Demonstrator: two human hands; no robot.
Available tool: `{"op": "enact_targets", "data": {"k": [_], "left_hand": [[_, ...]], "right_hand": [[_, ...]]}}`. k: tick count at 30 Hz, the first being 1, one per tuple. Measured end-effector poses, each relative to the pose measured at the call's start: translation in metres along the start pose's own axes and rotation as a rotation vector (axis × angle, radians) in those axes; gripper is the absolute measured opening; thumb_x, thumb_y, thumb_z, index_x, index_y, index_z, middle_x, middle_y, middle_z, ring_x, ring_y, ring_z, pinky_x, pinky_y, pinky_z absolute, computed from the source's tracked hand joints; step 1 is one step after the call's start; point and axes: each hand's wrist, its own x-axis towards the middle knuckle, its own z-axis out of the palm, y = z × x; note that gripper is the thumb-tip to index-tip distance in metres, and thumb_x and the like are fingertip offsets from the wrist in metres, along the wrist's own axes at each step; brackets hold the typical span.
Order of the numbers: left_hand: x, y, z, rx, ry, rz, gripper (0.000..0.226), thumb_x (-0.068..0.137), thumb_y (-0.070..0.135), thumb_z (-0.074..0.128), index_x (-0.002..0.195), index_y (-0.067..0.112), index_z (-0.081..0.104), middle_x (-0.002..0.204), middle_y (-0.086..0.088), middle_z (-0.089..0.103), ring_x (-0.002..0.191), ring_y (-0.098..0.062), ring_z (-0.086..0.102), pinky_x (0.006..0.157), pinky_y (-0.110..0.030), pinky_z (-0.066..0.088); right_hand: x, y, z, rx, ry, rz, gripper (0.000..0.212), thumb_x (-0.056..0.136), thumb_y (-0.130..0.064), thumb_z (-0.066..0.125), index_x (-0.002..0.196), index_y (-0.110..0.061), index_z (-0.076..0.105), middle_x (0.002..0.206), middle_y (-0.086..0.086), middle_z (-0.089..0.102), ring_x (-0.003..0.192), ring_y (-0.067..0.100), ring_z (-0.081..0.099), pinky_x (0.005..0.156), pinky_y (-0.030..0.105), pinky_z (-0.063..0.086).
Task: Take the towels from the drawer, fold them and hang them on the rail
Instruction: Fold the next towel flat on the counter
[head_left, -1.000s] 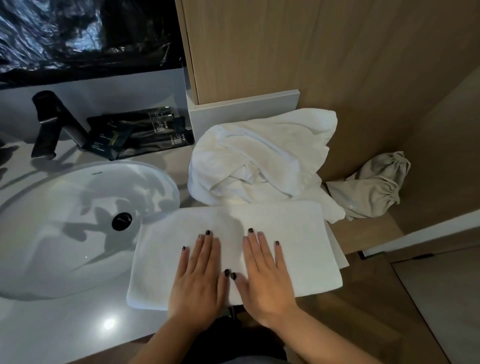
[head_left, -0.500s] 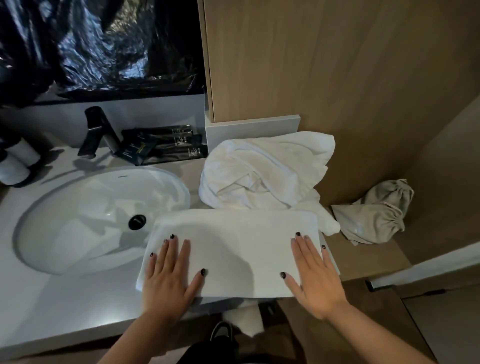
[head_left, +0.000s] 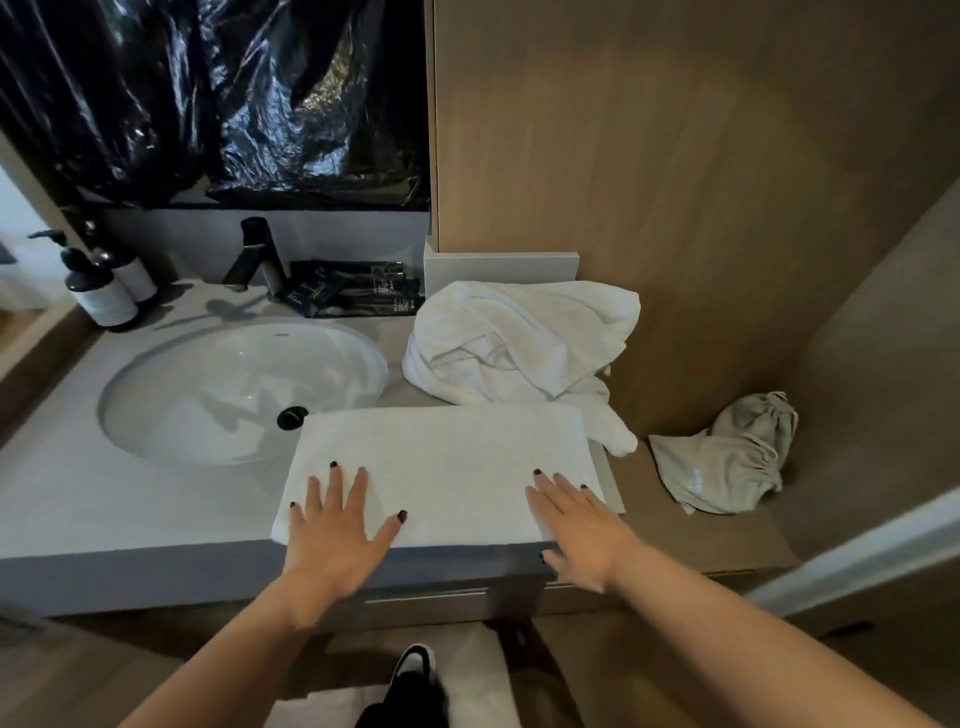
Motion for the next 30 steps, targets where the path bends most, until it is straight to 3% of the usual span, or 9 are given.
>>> {"op": "enact_targets", "data": {"k": [6,9,13,16,21,23,26,30], "left_hand": [[-0.011,-0.003,0.014,0.024,0.041,0.203,0.077,0.097,0.062,0.033,0.158,0.026,0.001,0.166,-0.005,-0.011,0.152,-0.03,-0.009,0.121,-0.052,0.002],[-0.009,-0.012,0.022,0.046,0.142,0.26,0.081,0.093,0.051,0.056,0.158,0.027,0.013,0.166,-0.007,0.006,0.151,-0.035,0.013,0.119,-0.053,0.016],[0.0,-0.027,0.015,0.024,0.205,0.271,0.079,0.084,0.037,0.069,0.153,0.035,0.031,0.159,-0.001,0.032,0.13,-0.03,0.043,0.107,-0.048,0.031],[0.005,-0.037,0.01,-0.088,0.302,0.374,0.077,0.06,0.019,0.09,0.133,0.022,0.063,0.137,-0.009,0.06,0.098,-0.036,0.062,0.083,-0.051,0.047],[0.016,-0.062,-0.007,-0.18,0.358,0.617,0.055,0.064,0.009,0.068,0.119,0.01,0.071,0.129,-0.006,0.066,0.082,-0.033,0.065,0.07,-0.043,0.053],[0.025,-0.07,-0.017,-0.255,0.303,0.674,0.05,0.062,0.004,0.066,0.112,0.006,0.074,0.124,-0.007,0.069,0.082,-0.033,0.066,0.071,-0.043,0.056],[0.043,-0.081,-0.028,-0.432,0.174,0.673,0.042,0.066,-0.012,0.076,0.104,0.006,0.075,0.117,-0.005,0.071,0.095,-0.03,0.067,0.087,-0.037,0.052],[0.059,-0.098,-0.033,-0.612,0.074,0.623,0.032,0.075,-0.001,0.082,0.104,0.011,0.077,0.115,0.004,0.071,0.106,-0.012,0.066,0.097,-0.027,0.048]], "right_hand": [[0.005,-0.011,0.002,-0.091,0.085,0.001,0.084,0.094,-0.008,0.054,0.157,-0.02,-0.001,0.165,0.004,-0.006,0.152,0.026,0.0,0.122,0.04,0.012],[0.008,-0.005,0.003,-0.088,0.096,0.011,0.084,0.093,-0.007,0.056,0.157,-0.019,0.002,0.165,0.003,-0.001,0.152,0.024,0.005,0.121,0.038,0.018],[0.009,0.005,0.006,-0.099,0.099,-0.004,0.079,0.096,-0.012,0.049,0.157,-0.017,-0.001,0.165,0.003,-0.003,0.152,0.021,0.005,0.121,0.035,0.018],[0.009,0.008,0.012,-0.082,0.112,0.021,0.082,0.095,-0.012,0.051,0.157,-0.019,-0.004,0.165,0.001,-0.006,0.152,0.02,0.002,0.121,0.034,0.014],[0.006,0.006,0.019,0.015,0.141,0.066,0.084,0.096,-0.014,0.049,0.156,-0.025,-0.008,0.163,-0.007,-0.014,0.147,0.009,-0.016,0.118,0.027,-0.002],[0.006,0.007,0.016,0.06,0.133,0.078,0.082,0.095,-0.013,0.049,0.157,-0.025,-0.003,0.164,-0.008,-0.009,0.15,0.009,-0.011,0.119,0.027,0.001],[0.007,0.01,0.01,0.113,0.138,0.091,0.08,0.092,-0.009,0.051,0.157,-0.025,0.007,0.164,-0.008,0.002,0.151,0.009,-0.001,0.117,0.023,0.004],[0.006,0.012,0.01,0.137,0.147,0.154,0.078,0.091,-0.006,0.052,0.157,-0.026,0.015,0.164,-0.008,0.009,0.151,0.009,0.008,0.119,0.027,0.016]]}}
